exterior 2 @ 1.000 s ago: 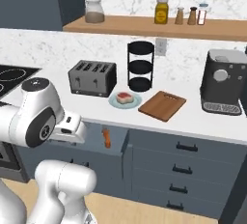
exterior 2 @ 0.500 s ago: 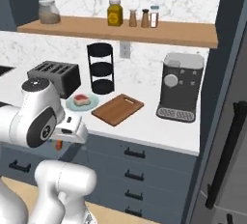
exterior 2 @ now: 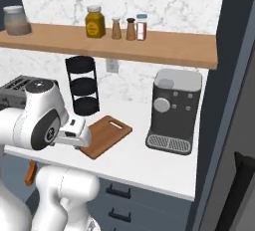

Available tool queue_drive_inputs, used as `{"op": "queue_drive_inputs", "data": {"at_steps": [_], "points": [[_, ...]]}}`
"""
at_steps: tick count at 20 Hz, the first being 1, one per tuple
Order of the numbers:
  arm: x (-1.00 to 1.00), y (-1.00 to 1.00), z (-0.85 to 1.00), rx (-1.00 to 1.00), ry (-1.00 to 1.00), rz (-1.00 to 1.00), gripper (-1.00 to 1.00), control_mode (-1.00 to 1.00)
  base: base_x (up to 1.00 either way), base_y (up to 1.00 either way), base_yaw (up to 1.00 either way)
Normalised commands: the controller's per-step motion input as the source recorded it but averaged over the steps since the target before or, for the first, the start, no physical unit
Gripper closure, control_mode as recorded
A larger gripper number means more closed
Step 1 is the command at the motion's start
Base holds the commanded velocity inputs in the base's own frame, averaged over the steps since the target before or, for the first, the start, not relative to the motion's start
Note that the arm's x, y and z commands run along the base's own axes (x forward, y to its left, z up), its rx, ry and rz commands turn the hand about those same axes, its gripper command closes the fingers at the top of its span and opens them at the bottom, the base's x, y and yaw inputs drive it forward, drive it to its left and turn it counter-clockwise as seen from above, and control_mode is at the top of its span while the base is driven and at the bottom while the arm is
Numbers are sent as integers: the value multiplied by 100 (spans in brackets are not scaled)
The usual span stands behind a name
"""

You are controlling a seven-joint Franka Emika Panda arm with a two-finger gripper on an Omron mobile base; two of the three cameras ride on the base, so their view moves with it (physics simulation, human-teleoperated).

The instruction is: Pick up the knife from the drawer and place it on the cutting board. Then place the meat from the plate to the cutting board.

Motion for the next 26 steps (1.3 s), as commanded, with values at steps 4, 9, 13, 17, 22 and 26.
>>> {"op": "queue_drive_inputs", "data": {"at_steps": [4,9,13,17,22,26], "points": [[0,0,0,0,0,0,-100,100,4,0,31],[0,0,0,0,0,0,-100,100,5,2,50],[0,0,0,0,0,0,-100,100,9,11,50],[0,0,0,0,0,0,-100,100,6,25,47],[0,0,0,0,0,0,-100,100,0,56,4],[0,0,0,0,0,0,-100,100,31,-9,2]]}}
